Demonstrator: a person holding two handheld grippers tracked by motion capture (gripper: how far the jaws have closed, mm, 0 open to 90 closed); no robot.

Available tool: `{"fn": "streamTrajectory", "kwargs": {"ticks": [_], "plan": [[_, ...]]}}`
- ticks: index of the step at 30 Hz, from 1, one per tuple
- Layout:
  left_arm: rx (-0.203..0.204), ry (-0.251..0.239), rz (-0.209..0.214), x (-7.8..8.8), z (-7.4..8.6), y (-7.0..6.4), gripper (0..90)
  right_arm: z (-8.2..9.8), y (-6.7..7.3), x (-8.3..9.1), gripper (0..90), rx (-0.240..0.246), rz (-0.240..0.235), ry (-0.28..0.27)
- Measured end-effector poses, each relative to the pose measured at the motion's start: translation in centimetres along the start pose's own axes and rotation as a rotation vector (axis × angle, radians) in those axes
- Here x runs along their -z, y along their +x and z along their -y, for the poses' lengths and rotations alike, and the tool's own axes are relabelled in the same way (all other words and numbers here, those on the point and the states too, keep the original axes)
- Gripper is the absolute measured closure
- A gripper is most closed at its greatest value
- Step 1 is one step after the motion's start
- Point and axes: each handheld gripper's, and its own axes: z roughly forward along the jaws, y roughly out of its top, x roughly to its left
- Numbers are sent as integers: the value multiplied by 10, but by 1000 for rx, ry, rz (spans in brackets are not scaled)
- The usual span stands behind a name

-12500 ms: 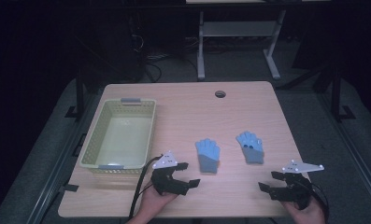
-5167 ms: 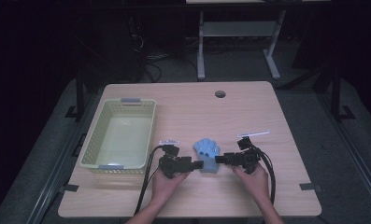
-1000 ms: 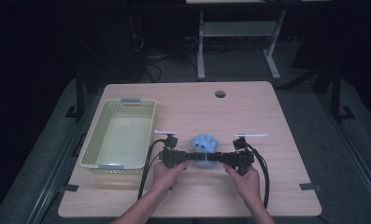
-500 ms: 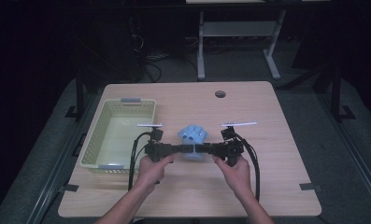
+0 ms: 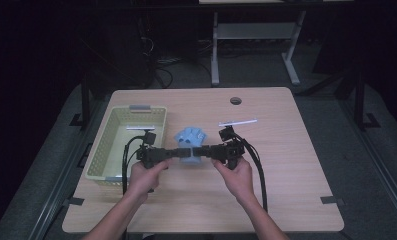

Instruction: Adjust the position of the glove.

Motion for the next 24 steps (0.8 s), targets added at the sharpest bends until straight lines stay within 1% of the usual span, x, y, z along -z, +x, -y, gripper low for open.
{"fn": "streamTrajectory", "kwargs": {"ticks": [1,3,7,10,11,12,13,14,15,16,17,18,19,20,21,22,23,24], "plan": [[0,0,0,0,0,0,707,0,0,0,739,0,0,0],[-2,-11,-6,9,-4,1,707,-7,6,-5,739,5,-4,12],[5,-27,-9,19,-7,3,706,-16,12,-14,739,21,-14,12],[5,-36,-15,29,-10,6,707,-21,15,-20,739,33,-17,21],[5,-36,-15,29,-10,6,707,-24,17,-23,739,34,-23,22],[6,-42,-18,34,-11,7,707,-25,18,-25,739,39,-24,23],[6,-42,-18,34,-11,7,707,-25,18,-25,739,39,-24,23],[11,-48,-20,40,-13,9,707,-29,21,-30,739,45,-25,30],[11,-48,-20,40,-13,9,707,-31,23,-33,739,45,-24,35],[7,-50,-24,45,-14,11,707,-32,24,-34,739,41,-27,35],[7,-50,-24,45,-14,11,707,-32,24,-34,739,41,-27,35],[5,-52,-28,48,-15,11,707,-35,27,-40,739,47,-34,35],[8,-54,-33,50,-15,12,707,-35,27,-40,739,47,-34,35],[8,-57,-33,55,-16,14,708,-37,29,-44,739,50,-37,37],[8,-57,-33,55,-16,14,709,-37,29,-44,739,50,-37,37],[10,-59,-31,60,-17,16,710,-39,32,-48,738,54,-39,40],[8,-66,-32,62,-17,17,711,-40,33,-51,738,53,-42,38],[2,-62,-35,65,-18,18,711,-41,34,-53,739,57,-44,39]]}}
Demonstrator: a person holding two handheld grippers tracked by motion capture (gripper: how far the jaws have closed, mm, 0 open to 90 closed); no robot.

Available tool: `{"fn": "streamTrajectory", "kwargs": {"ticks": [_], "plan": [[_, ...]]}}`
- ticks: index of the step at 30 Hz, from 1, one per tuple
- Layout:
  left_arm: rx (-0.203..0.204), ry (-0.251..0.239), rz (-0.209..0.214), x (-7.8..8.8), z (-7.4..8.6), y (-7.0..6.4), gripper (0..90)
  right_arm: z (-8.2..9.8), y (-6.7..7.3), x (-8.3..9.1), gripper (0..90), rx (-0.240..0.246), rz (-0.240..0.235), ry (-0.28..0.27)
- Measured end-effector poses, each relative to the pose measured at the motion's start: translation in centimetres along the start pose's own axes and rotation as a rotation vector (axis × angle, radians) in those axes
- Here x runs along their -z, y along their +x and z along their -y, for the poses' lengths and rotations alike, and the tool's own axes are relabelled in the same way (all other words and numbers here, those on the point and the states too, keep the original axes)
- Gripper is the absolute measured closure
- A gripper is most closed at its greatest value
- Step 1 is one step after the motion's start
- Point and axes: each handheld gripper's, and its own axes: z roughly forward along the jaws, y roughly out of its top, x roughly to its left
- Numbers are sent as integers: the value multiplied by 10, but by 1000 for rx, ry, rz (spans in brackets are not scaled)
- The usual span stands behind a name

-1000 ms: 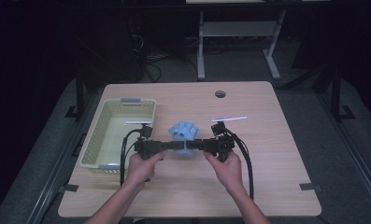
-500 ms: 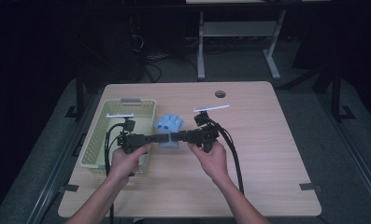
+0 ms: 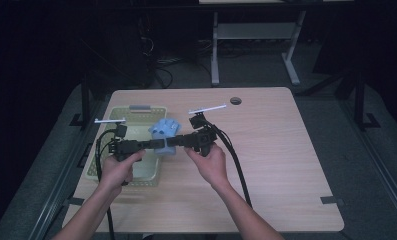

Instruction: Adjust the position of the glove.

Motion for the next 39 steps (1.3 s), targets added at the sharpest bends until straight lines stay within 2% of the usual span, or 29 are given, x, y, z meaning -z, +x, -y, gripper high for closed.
{"fn": "streamTrajectory", "kwargs": {"ticks": [9,13,18,23,24,29,32,39], "plan": [[4,-18,-27,28,-5,11,716,-12,11,-26,738,11,-31,8],[12,-17,-32,35,-6,16,718,-15,13,-35,738,9,-36,13],[24,-17,-38,47,-8,27,719,-21,17,-54,737,6,-48,28],[39,-12,-58,60,-8,39,720,-24,18,-74,736,0,-61,46],[52,-13,-68,64,-7,43,721,-24,18,-78,735,-10,-66,47],[68,-6,-90,71,-7,51,723,-24,18,-92,735,-16,-70,64],[79,-1,-108,75,-6,59,723,-23,15,-105,735,-37,-79,70],[90,20,-132,77,-4,70,726,-20,10,-120,728,-59,-85,91]]}}
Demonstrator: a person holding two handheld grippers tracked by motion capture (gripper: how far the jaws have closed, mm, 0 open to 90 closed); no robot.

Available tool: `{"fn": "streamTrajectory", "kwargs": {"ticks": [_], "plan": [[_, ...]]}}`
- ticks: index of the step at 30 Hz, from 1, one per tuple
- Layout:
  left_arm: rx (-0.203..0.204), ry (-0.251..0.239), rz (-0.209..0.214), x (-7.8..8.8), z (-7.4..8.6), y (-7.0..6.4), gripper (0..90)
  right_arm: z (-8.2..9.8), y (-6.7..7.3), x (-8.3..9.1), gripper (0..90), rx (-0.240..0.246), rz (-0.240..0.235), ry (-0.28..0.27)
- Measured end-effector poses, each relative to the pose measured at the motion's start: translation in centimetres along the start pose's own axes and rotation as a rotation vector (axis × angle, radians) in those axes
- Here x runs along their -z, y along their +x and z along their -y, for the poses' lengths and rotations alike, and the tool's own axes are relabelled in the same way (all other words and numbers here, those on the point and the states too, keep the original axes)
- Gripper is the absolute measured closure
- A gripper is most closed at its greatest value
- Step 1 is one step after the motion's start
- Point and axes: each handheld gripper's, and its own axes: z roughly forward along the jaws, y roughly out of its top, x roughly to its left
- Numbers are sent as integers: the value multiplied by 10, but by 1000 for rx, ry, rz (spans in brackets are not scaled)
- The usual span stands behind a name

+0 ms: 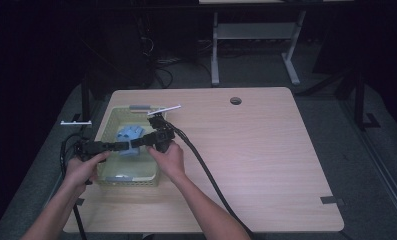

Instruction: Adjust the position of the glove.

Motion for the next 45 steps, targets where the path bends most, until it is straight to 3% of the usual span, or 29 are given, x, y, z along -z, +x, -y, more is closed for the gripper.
{"fn": "streamTrajectory", "kwargs": {"ticks": [4,7,13,19,30,42,43,44,45], "plan": [[16,5,-13,-1,1,4,728,1,-4,-7,724,-12,4,8],[26,22,-45,-3,0,6,728,1,-7,-11,721,-24,9,17],[26,36,-70,-3,0,9,728,3,-10,-17,712,-47,5,31],[30,48,-82,-4,1,11,729,3,-12,-19,692,-42,14,40],[43,53,-103,-6,1,14,730,1,-15,-2,686,-31,49,29],[44,156,-244,-26,-2,15,728,4,-14,21,685,-21,44,-3],[47,177,-273,-31,-2,15,727,5,-14,24,684,-19,34,-8],[47,177,-273,-31,-2,15,727,5,-14,24,684,-19,34,-8],[42,201,-311,-36,-2,14,726,6,-14,27,680,-12,31,-6]]}}
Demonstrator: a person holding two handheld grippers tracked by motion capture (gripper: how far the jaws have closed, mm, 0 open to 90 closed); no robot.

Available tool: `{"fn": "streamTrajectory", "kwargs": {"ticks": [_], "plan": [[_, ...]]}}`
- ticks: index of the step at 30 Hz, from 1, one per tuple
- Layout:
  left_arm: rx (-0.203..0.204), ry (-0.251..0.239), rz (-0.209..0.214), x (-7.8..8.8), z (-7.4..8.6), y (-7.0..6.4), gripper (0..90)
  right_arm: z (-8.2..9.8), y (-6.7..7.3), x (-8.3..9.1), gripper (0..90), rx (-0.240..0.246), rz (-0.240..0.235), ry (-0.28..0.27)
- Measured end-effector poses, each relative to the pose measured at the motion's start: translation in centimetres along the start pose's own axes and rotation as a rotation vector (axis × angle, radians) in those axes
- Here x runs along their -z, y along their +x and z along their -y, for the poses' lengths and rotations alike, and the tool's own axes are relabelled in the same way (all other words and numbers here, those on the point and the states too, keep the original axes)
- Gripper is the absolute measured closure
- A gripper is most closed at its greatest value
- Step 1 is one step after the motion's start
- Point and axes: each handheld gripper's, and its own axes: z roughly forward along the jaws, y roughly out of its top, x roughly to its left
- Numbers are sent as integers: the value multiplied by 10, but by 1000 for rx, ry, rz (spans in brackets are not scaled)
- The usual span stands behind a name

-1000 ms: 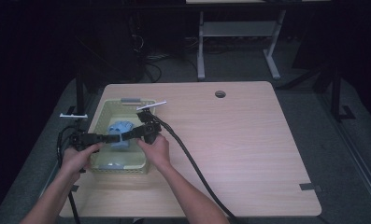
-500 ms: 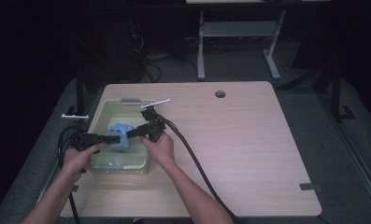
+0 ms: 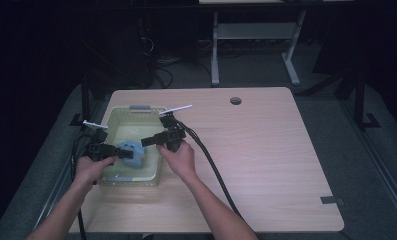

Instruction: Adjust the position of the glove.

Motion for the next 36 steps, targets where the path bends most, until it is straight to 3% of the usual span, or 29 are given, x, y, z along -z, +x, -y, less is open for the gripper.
{"fn": "streamTrajectory", "kwargs": {"ticks": [3,4,9,14,21,27,28,33,36], "plan": [[-6,26,-29,-2,-2,-2,720,1,0,3,680,-4,-3,-4],[-10,66,-52,-6,-4,-2,715,2,0,7,678,4,-6,-12],[2,80,-97,-10,-6,-5,707,4,0,13,678,2,-11,-23],[-5,146,-145,-14,-9,-4,683,5,-1,21,678,0,-14,-38],[6,132,-169,-9,-11,-2,587,8,-4,29,678,-1,-11,-52],[2,99,-178,4,-16,-4,572,9,-7,35,673,-5,-5,-68],[-18,88,-178,8,-19,-5,574,9,-8,37,668,-2,-2,-74],[-38,74,-176,8,-20,-11,669,9,-8,38,668,-6,1,-72],[-61,117,-203,-4,-20,-11,721,10,-9,39,668,-10,-4,-71]]}}
